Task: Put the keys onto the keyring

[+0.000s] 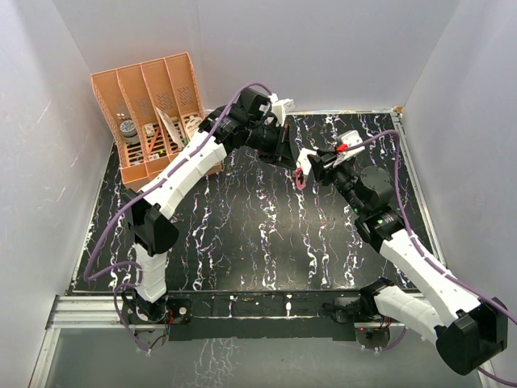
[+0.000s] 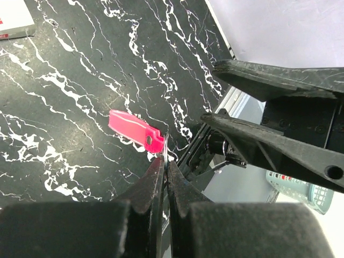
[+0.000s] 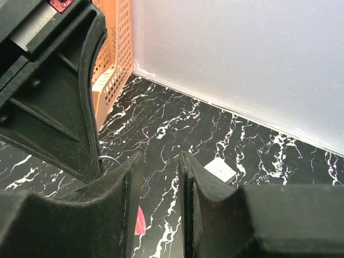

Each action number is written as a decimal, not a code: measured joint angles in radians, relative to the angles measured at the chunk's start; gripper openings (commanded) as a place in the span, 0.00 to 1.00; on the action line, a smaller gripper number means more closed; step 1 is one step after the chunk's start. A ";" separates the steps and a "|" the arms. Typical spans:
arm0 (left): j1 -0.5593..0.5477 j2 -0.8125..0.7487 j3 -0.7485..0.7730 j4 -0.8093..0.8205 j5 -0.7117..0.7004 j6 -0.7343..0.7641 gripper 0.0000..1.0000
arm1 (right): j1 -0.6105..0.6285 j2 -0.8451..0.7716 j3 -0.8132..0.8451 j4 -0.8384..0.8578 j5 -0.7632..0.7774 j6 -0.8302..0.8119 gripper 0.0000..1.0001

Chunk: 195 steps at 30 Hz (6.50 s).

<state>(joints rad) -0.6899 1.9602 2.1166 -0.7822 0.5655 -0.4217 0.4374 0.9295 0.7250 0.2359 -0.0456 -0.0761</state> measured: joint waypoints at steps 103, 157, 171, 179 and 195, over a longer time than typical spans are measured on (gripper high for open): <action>0.040 -0.652 -0.812 0.920 -0.224 -0.024 0.56 | 0.001 0.074 0.150 -0.120 -0.155 0.192 0.00; 0.040 -0.595 -1.162 1.571 -0.106 -0.180 0.30 | 0.001 0.077 0.146 0.061 -0.428 0.386 0.00; 0.047 -0.572 -1.141 1.614 -0.082 -0.207 0.12 | 0.001 0.077 0.146 0.085 -0.433 0.393 0.00; 0.048 -0.553 -1.136 1.629 -0.070 -0.224 0.00 | 0.001 0.080 0.146 0.083 -0.440 0.393 0.00; 0.047 -0.553 -1.027 1.392 -0.111 -0.190 0.00 | -0.001 0.078 0.146 0.046 -0.328 0.373 0.36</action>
<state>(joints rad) -0.6434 1.4071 1.0897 0.6102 0.4541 -0.6117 0.4366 1.0073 0.8715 0.2817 -0.3737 0.2970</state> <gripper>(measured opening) 0.018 0.349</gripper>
